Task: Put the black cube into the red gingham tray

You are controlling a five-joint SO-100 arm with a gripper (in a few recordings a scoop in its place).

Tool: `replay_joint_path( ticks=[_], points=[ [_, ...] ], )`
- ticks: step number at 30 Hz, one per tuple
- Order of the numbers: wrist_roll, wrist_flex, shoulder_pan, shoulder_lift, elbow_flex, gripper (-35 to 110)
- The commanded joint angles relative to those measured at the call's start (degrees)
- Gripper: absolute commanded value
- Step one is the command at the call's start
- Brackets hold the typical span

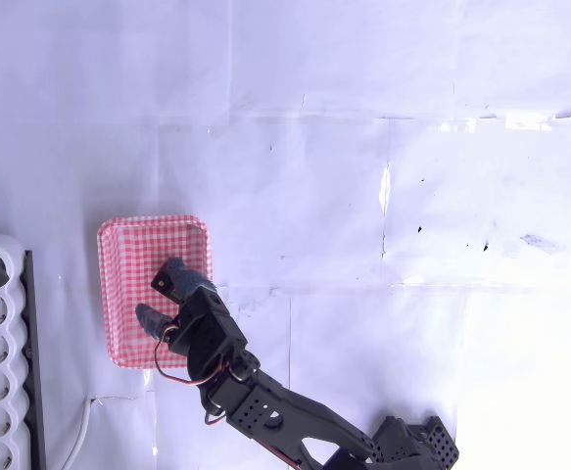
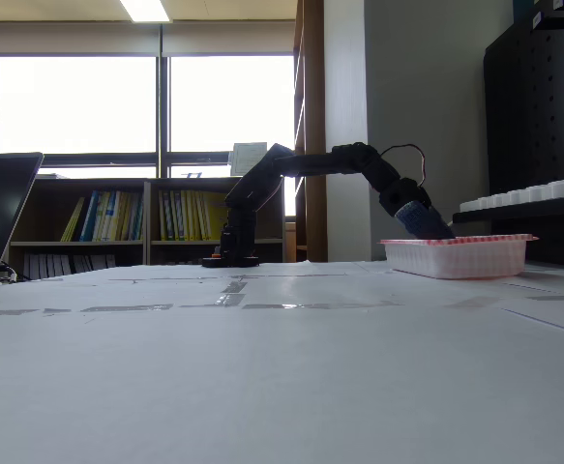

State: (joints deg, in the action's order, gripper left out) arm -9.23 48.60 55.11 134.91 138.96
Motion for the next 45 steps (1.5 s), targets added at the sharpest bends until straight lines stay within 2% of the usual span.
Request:
replay_joint_path(
  ticks=[1, 6, 10, 13, 15, 17, 19, 24, 28, 32, 36, 41, 45],
  points=[
    [-2.2, -0.9, -0.6, -18.5, 1.7, 32],
    [-2.0, -3.9, -2.3, -39.7, -11.6, 32],
    [0.5, -7.4, -6.8, -60.6, -30.7, 31],
    [2.6, -10.7, -12.6, -75.1, -45.7, 25],
    [3.1, -13.4, -17.5, -84.8, -56.6, 16],
    [3.0, -13.7, -22.3, -93.8, -66.3, 0],
    [2.8, -13.4, -27.2, -101.3, -75.5, 0],
    [2.3, -13.3, -38.8, -113.6, -94.3, 0],
    [8.3, -13.2, -46.6, -122.3, -111.7, 0],
    [13.1, -13.4, -52.6, -130.0, -127.4, 0],
    [13.5, -13.0, -55.5, -137.2, -137.2, 0],
    [14.5, 3.7, -54.9, -143.3, -138.1, 0],
    [15.9, 12.4, -53.9, -144.8, -138.1, 0]
  ],
)
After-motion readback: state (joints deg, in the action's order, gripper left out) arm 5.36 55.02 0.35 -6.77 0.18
